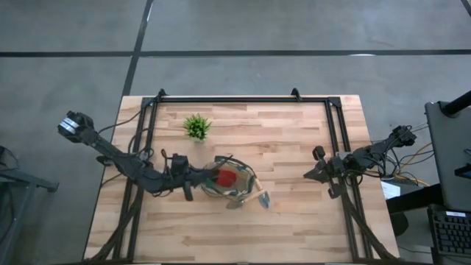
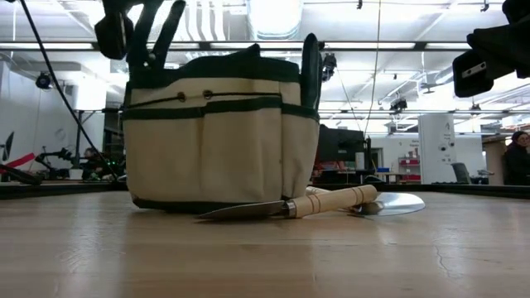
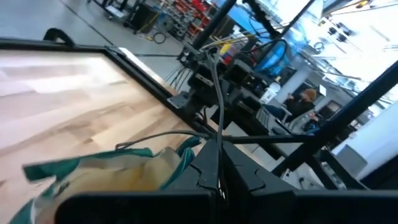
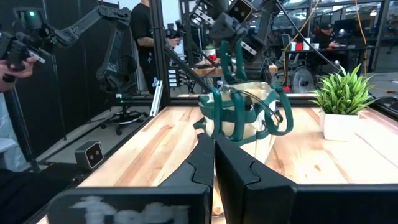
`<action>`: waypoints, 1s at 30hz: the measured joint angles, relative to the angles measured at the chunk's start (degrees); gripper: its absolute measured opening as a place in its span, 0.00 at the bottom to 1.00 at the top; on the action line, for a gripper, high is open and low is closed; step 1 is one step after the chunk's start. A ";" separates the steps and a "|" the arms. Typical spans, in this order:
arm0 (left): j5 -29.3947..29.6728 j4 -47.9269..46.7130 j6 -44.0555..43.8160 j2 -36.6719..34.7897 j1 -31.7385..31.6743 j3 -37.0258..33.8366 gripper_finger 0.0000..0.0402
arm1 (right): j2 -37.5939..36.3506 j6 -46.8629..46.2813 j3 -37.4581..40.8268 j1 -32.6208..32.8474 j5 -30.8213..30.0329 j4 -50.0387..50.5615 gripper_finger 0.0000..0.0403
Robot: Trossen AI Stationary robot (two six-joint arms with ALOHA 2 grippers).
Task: Pick & Place Garden tools in Gardening bag
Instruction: Put the green shear scissors into the gardening bag
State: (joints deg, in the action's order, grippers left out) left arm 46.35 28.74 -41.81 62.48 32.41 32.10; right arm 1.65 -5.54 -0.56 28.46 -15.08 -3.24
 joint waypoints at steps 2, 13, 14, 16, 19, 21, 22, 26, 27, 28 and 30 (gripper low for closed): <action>0.30 1.30 1.55 0.00 0.04 0.00 0.02 | 0.00 0.00 0.02 0.01 0.01 0.01 0.02; 2.26 9.98 11.60 -0.09 0.02 0.00 0.02 | 0.00 0.00 0.01 0.00 0.00 0.00 0.02; 2.66 9.73 11.63 -0.06 0.06 0.00 0.02 | 0.00 0.00 0.02 0.01 0.00 0.00 0.02; 3.33 8.54 11.66 -0.04 0.06 -0.28 0.02 | 0.00 0.00 0.00 0.00 0.01 -0.01 0.02; 3.91 4.29 11.25 -0.04 0.08 -0.42 0.02 | 0.00 0.00 0.01 -0.01 0.00 0.02 0.02; 3.78 2.96 11.66 -0.04 0.08 -0.46 0.02 | 0.00 0.00 0.00 0.00 0.00 -0.01 0.02; 3.63 2.69 11.93 -0.04 0.15 -0.46 0.02 | 0.00 0.00 0.00 0.00 0.00 0.00 0.02; 3.26 1.90 13.54 -0.28 0.77 -0.46 0.02 | 0.00 0.00 0.00 -0.01 0.00 -0.01 0.02; 2.91 1.80 14.74 -0.59 0.97 -0.46 0.02 | 0.00 0.00 0.00 0.00 0.01 -0.01 0.02; 2.60 1.82 16.30 -0.83 1.27 -0.46 0.02 | 0.00 0.00 0.02 0.01 -0.01 -0.01 0.02; 2.58 1.77 19.81 -1.28 2.21 -0.46 0.02 | 0.00 0.00 0.00 0.01 0.00 0.02 0.02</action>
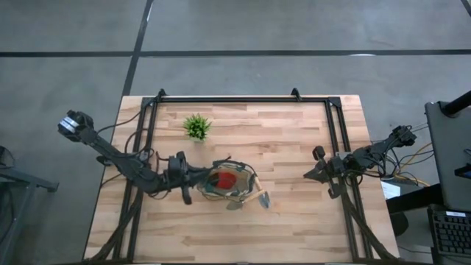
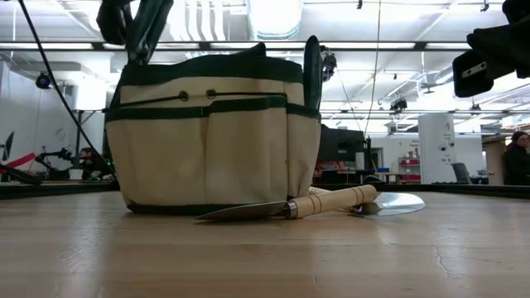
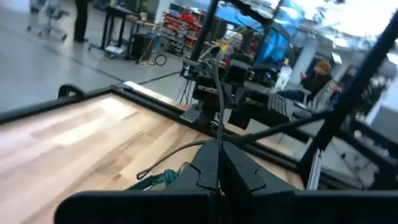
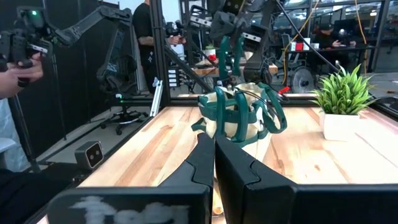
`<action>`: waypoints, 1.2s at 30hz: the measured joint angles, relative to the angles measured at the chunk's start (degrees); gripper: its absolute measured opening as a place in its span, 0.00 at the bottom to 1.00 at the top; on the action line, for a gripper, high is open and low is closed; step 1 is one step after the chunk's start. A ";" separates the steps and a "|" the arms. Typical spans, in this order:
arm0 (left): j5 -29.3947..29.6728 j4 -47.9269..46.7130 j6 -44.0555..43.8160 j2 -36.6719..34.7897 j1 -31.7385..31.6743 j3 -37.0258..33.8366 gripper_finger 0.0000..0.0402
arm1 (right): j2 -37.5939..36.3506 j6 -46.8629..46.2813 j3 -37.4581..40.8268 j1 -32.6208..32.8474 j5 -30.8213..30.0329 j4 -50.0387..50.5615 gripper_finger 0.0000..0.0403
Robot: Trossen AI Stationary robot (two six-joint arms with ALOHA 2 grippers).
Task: Pick & Place Garden tools in Gardening bag
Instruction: Put the green shear scissors into the gardening bag
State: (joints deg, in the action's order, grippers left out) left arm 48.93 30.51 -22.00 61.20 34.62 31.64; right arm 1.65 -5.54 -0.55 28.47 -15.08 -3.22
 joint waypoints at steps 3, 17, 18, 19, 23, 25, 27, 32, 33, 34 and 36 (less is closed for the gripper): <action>1.78 0.08 4.16 -0.17 1.21 0.00 0.02 | 0.00 0.00 0.01 -0.02 -0.01 -0.02 0.02; 5.18 3.81 16.21 2.44 1.61 -0.64 0.02 | 0.00 0.00 0.00 -0.02 -0.01 -0.01 0.02; 5.18 5.28 17.68 2.68 1.61 -1.11 0.02 | 0.00 0.00 0.00 0.00 0.00 -0.02 0.02; 5.16 7.05 19.05 2.86 1.60 -1.69 0.02 | 0.00 0.00 0.00 0.00 -0.01 -0.01 0.02; 3.34 13.85 21.77 2.83 1.63 -4.53 0.02 | 0.00 0.00 0.01 0.00 0.00 -0.02 0.02; 2.09 14.48 21.64 2.33 2.38 -5.60 0.02 | 0.00 0.00 0.00 -0.01 0.00 -0.02 0.02; 1.33 14.59 21.51 1.90 3.28 -6.46 0.02 | 0.00 0.00 0.02 -0.02 -0.01 -0.02 0.02; 0.69 14.51 23.16 0.59 5.08 -7.33 0.03 | 0.00 0.00 0.01 -0.01 -0.01 -0.02 0.02; 0.13 14.51 23.67 0.37 5.42 -7.43 0.03 | 0.00 0.00 0.02 -0.01 -0.01 -0.01 0.02; -0.32 14.44 23.89 0.17 5.75 -7.54 0.03 | 0.00 0.00 0.00 -0.01 -0.01 -0.02 0.02; -0.34 13.89 23.93 -0.28 6.57 -7.61 0.03 | 0.00 0.00 0.00 -0.02 0.00 -0.02 0.02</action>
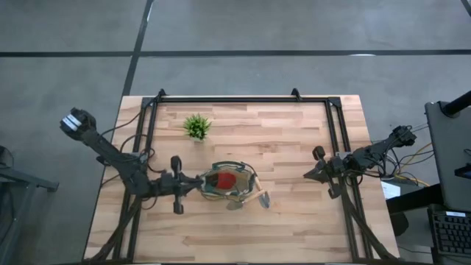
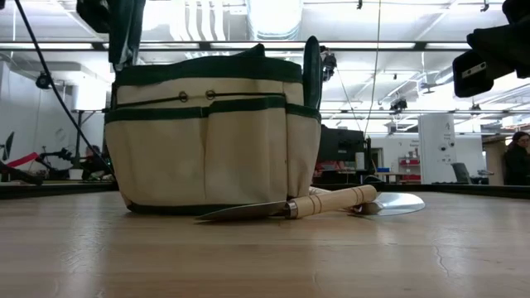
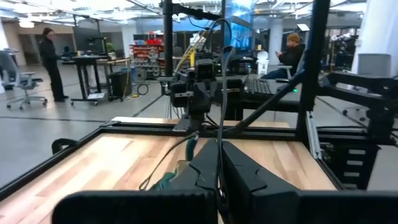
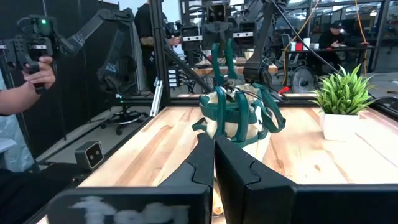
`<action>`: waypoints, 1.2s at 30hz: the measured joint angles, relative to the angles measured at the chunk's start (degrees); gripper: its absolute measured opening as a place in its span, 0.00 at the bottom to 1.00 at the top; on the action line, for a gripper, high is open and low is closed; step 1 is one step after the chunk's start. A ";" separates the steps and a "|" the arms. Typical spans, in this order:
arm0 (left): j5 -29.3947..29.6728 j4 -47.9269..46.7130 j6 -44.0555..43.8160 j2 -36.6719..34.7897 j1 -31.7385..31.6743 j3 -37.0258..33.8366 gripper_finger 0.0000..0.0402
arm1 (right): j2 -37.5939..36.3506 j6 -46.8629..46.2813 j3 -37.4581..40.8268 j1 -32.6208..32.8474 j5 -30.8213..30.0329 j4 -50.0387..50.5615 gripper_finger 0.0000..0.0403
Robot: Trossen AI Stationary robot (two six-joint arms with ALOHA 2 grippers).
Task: Pick & Place Garden tools in Gardening bag
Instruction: Put the green shear scissors into the gardening bag
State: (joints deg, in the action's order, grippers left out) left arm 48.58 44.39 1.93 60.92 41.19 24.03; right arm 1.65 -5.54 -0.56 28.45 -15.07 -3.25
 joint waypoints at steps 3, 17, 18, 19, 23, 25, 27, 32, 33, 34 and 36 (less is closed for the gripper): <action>0.09 -0.87 0.17 -0.25 1.14 0.00 0.03 | 0.00 0.00 0.02 0.02 -0.02 0.00 0.02; 13.75 -15.59 0.53 -5.25 8.30 0.00 0.03 | -0.02 0.00 0.02 0.02 0.00 0.02 0.02; 14.42 -16.67 -0.13 -5.84 8.89 0.00 0.03 | -0.02 0.00 0.02 0.01 -0.02 0.00 0.02; 14.63 -17.59 -0.93 -6.44 9.39 0.00 0.03 | -0.02 0.00 0.00 0.00 0.00 0.00 0.02; 14.75 -19.63 -3.76 -8.46 11.00 0.00 0.03 | 0.00 0.00 0.01 0.00 -0.01 0.01 0.02; 14.47 -21.20 -4.02 -9.19 12.11 0.00 0.03 | 0.00 0.00 0.01 0.02 -0.01 0.00 0.02; 14.25 -24.44 -4.64 -9.96 12.95 0.00 0.03 | 0.00 0.00 0.02 0.00 -0.02 0.02 0.02; 14.45 -30.97 -11.30 -10.78 12.78 0.00 0.03 | 0.00 0.00 0.01 0.00 -0.02 0.02 0.02; 14.56 -30.95 -12.21 -10.62 12.35 0.00 0.03 | 0.00 0.00 0.01 0.00 0.00 0.01 0.02; 14.66 -30.88 -12.51 -10.36 11.90 0.00 0.03 | 0.00 0.00 0.02 0.00 -0.02 0.00 0.02; 14.75 -30.96 -12.59 -9.95 11.07 0.00 0.03 | 0.00 0.00 0.00 0.00 0.00 0.02 0.02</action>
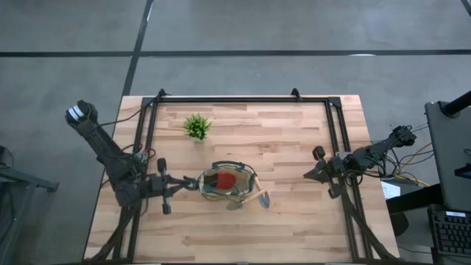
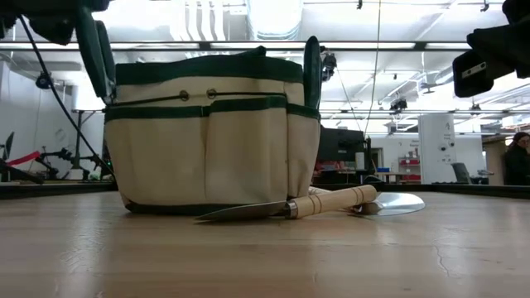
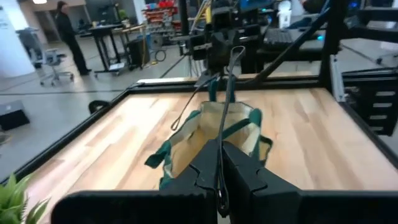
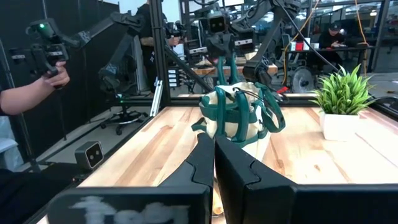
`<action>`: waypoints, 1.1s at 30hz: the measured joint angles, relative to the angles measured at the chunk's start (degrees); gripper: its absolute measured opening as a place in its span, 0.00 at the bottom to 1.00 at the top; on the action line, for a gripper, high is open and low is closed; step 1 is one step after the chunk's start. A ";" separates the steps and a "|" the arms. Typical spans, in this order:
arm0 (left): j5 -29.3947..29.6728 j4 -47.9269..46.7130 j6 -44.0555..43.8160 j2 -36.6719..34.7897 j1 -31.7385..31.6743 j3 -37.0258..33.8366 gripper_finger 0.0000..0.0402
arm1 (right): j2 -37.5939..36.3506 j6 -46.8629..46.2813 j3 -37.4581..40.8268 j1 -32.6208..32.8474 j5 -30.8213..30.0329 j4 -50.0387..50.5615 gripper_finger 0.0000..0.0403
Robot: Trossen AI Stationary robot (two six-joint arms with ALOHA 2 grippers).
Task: Pick & Place Garden tools in Gardening bag
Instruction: Put the green shear scissors into the gardening bag, then put the left brown trowel into the gardening bag
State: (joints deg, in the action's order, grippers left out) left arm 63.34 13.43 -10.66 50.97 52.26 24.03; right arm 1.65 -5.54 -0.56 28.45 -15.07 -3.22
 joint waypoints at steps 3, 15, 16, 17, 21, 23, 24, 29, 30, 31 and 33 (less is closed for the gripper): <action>1.42 0.25 -0.63 0.62 -1.93 0.00 0.03 | 0.00 0.00 0.00 0.00 0.00 -0.02 0.02; -4.00 -0.07 -8.11 3.41 -9.92 0.01 0.03 | 0.00 0.00 0.02 0.00 -0.02 -0.02 0.02; -5.40 0.05 -8.45 3.92 -10.44 0.05 0.03 | 0.00 0.00 0.00 0.00 -0.02 -0.02 0.02; -6.70 0.09 -8.52 4.45 -10.84 0.07 0.04 | 0.00 0.00 0.01 0.02 0.00 -0.02 0.02; -7.98 0.33 -10.57 5.55 -11.57 0.09 0.04 | 0.00 0.00 0.00 0.00 -0.02 -0.02 0.02; -8.08 0.57 -10.59 5.52 -11.59 0.09 0.06 | 0.00 0.00 0.00 0.02 -0.02 -0.02 0.02; -8.22 0.72 -10.46 5.52 -11.59 0.09 0.08 | 0.00 0.00 0.00 0.02 -0.01 -0.02 0.02; -8.27 1.64 -10.89 4.88 -11.59 0.09 0.25 | 0.00 0.00 0.00 0.01 -0.02 -0.01 0.02; -8.08 1.96 -10.90 4.68 -11.59 0.07 0.29 | 0.00 0.00 0.02 0.00 0.00 -0.02 0.02; -7.90 2.76 -10.95 4.40 -11.59 0.07 0.33 | 0.00 0.00 0.00 0.00 0.00 -0.02 0.02; -7.82 5.44 -10.14 3.36 -11.56 0.07 0.41 | 0.00 0.00 0.02 0.01 -0.02 -0.02 0.02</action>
State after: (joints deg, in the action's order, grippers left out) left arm 55.52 18.87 -20.79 54.32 40.70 24.10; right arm 1.65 -5.54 -0.54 28.46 -15.09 -3.25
